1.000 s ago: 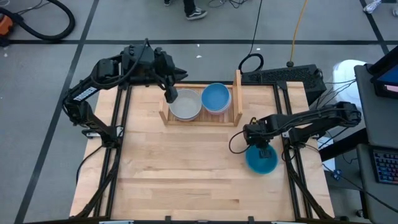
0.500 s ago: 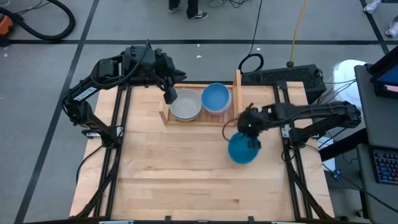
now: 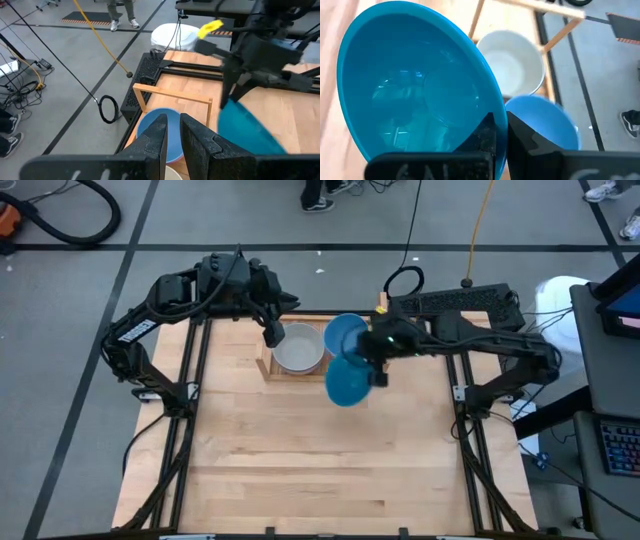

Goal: Place and stack bowls onto a shelf
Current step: Stack the blue bowl on top of the gray bowl on the shelf

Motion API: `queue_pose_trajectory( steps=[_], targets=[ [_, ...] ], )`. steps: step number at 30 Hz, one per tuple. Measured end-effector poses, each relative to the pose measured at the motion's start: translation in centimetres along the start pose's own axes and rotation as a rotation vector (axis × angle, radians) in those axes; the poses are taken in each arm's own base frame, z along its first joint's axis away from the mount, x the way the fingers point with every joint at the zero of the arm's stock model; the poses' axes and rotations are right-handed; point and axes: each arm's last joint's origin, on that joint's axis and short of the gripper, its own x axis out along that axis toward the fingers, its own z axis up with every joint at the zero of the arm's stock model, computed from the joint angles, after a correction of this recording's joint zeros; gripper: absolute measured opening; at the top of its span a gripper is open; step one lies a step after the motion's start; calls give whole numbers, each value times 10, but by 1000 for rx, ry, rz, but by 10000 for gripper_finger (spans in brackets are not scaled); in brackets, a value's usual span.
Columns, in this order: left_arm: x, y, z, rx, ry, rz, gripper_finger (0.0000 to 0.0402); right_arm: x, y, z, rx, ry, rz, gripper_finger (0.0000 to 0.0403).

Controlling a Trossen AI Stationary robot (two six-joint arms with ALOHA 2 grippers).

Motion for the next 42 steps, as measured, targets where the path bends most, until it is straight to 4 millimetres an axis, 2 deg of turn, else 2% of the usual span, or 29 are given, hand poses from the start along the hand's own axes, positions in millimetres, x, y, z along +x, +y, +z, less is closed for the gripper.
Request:
queue_pose_trajectory(
  steps=[7, 15, 23, 30, 35, 42],
  targets=[
    [-1, 2, 0, 3, 3, 56, 58, 32, -25, 38, -16, -49, 48, 5],
    [-15, 6, 1, -15, -27, 106, 58, 81, -56, 55, -43, -55, 57, 4],
    [-32, 9, 1, -64, -63, 108, 58, 123, -91, 50, -43, -86, 14, 4],
    [-35, 10, 1, -72, -68, 117, 58, 165, -118, 32, -48, -61, 35, 4],
    [-35, 11, 1, -73, -67, 143, 58, 185, -124, 21, -110, -21, 42, 4],
    [-35, 11, 1, -77, -68, 145, 58, 193, -124, 22, -215, -41, 35, 20]
  ],
)
